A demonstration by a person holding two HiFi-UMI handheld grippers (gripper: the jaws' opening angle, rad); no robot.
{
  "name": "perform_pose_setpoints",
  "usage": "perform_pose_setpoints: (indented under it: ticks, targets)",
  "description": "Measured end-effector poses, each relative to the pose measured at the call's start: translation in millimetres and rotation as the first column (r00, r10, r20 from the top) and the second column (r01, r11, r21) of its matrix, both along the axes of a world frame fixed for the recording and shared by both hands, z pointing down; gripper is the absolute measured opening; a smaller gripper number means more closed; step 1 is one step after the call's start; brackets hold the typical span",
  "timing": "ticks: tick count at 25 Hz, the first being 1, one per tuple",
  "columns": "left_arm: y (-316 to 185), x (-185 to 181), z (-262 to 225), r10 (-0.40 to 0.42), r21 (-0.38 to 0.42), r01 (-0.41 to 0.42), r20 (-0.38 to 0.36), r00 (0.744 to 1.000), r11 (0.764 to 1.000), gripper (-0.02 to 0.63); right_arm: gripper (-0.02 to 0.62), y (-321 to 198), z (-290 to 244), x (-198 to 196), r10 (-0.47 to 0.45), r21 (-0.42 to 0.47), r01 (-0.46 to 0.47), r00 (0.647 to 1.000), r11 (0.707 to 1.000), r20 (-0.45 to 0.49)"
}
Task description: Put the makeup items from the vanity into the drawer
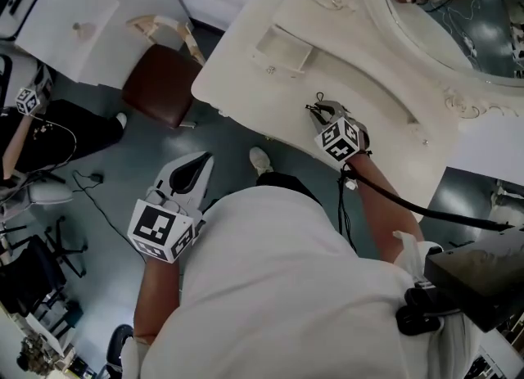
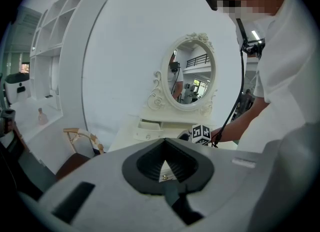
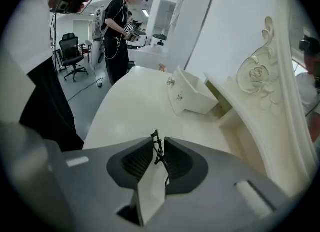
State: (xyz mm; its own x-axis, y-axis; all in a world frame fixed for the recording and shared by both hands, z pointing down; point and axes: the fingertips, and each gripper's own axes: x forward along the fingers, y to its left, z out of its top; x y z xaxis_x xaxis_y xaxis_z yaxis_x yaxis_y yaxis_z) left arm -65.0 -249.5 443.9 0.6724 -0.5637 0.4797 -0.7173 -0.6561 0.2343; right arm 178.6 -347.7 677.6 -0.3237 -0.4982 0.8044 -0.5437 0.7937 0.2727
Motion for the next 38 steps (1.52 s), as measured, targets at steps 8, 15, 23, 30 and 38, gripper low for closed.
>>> perform_pose_setpoints:
  ticks: [8, 15, 23, 30, 38]
  targets:
    - [-16, 11, 2, -0.014, -0.004, 0.014, 0.0, 1.0, 1.0, 0.003, 0.02, -6, 0, 4, -0.007, -0.017, 0.007, 1.0, 1.0, 0.002]
    - [-22, 20, 3, -0.009, 0.003, 0.009, -0.006, 1.0, 1.0, 0.003, 0.017, -5, -20, 8, -0.027, -0.037, 0.028, 0.999, 0.999, 0.027]
    - [-23, 30, 0, 0.0, 0.017, 0.0, -0.015, 1.0, 1.0, 0.003, 0.016, -18, -78, -3, -0.092, 0.007, 0.092, 0.994, 0.996, 0.055]
    - [-25, 24, -4, -0.009, 0.027, 0.009, -0.013, 1.0, 1.0, 0.003, 0.016, -42, -113, -22, -0.11, 0.012, 0.109, 0.989, 0.994, 0.099]
    - [-20, 13, -5, -0.066, 0.033, 0.066, -0.01, 0.998, 0.997, 0.003, 0.015, -84, -125, -49, -0.152, 0.026, 0.15, 0.98, 0.988, 0.128]
